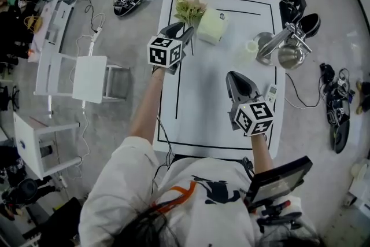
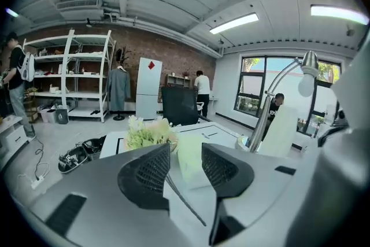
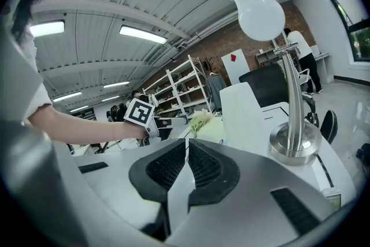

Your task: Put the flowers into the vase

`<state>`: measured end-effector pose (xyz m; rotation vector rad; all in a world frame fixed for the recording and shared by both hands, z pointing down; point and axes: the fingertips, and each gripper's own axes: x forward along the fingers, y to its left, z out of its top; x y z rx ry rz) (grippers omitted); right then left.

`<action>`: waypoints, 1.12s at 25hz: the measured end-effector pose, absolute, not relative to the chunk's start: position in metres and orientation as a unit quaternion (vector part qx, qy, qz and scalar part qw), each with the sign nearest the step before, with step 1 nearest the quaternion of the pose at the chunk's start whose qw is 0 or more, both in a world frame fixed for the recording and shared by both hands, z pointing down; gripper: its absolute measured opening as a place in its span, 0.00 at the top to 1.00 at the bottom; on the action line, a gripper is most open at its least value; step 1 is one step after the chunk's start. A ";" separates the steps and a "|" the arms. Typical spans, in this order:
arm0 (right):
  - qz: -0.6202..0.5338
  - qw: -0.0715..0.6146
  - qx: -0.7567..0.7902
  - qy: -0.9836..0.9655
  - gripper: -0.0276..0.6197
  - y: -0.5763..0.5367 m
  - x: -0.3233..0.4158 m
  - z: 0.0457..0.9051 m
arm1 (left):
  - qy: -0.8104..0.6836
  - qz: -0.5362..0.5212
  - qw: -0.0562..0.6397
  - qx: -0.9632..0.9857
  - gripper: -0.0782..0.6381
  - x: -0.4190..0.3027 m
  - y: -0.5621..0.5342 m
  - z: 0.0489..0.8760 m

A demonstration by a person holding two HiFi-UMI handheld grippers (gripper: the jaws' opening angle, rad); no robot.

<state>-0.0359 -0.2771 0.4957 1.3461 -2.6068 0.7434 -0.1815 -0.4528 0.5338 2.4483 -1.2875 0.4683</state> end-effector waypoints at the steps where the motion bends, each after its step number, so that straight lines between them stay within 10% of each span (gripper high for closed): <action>1: 0.247 0.059 0.447 -0.858 0.94 -0.280 -0.034 0.498 | -0.453 0.169 0.174 0.858 0.67 -0.181 -0.458 0.542; 28: 0.312 0.090 0.495 -0.806 0.94 -0.267 -0.010 0.551 | -0.551 0.275 0.254 0.746 0.67 -0.196 -0.538 0.644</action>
